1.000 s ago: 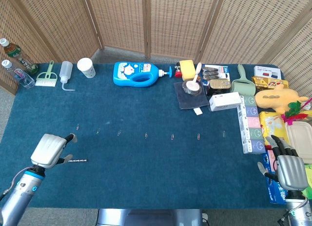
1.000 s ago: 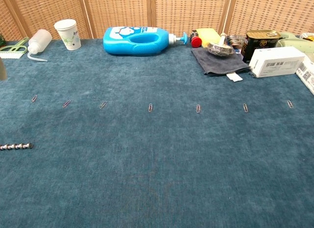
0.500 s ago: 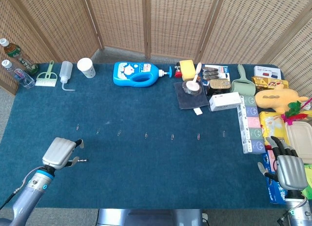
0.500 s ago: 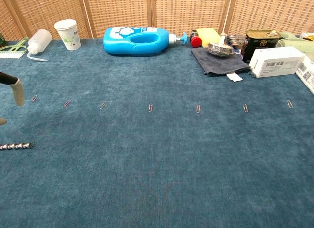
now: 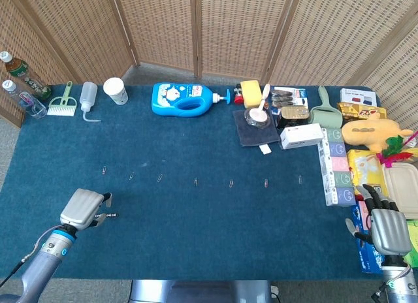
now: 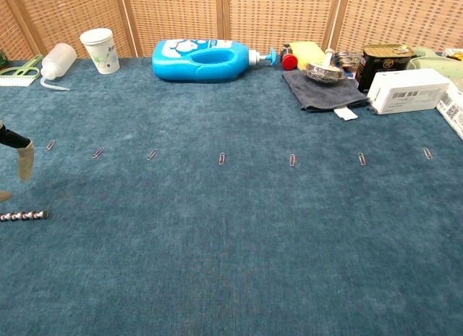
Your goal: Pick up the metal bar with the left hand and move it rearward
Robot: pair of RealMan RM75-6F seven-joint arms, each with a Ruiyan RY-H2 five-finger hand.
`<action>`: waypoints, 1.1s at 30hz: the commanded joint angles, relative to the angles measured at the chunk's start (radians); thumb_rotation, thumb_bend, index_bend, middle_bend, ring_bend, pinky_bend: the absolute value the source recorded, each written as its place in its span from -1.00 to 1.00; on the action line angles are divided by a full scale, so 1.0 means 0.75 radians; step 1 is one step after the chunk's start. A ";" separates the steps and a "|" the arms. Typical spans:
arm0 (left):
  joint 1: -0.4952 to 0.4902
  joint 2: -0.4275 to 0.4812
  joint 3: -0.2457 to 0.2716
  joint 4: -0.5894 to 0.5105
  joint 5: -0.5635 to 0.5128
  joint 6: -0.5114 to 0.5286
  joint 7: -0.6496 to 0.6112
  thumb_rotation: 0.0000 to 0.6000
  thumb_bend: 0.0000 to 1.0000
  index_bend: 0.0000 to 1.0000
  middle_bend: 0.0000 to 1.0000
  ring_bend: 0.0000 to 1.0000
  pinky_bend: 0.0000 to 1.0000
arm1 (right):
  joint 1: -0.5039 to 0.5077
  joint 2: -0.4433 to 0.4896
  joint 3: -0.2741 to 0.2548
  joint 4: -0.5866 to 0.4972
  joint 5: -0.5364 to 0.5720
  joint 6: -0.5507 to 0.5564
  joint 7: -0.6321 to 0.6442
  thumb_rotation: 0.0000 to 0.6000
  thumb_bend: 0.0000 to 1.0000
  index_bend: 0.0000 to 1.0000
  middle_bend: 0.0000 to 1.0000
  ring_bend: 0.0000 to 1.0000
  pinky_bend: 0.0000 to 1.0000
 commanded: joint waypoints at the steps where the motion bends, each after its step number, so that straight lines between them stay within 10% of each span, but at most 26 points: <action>1: -0.003 -0.007 0.004 0.009 -0.017 -0.005 0.006 1.00 0.09 -0.12 1.00 1.00 1.00 | -0.002 -0.001 -0.001 0.002 0.002 0.000 -0.001 0.69 -0.36 -0.68 -0.63 -0.61 -0.51; 33: -0.093 -0.113 0.030 0.073 -0.194 -0.082 0.074 1.00 0.15 -0.12 1.00 1.00 1.00 | -0.022 -0.001 -0.006 0.014 0.016 0.004 0.022 0.69 -0.36 -0.60 -0.61 -0.56 -0.51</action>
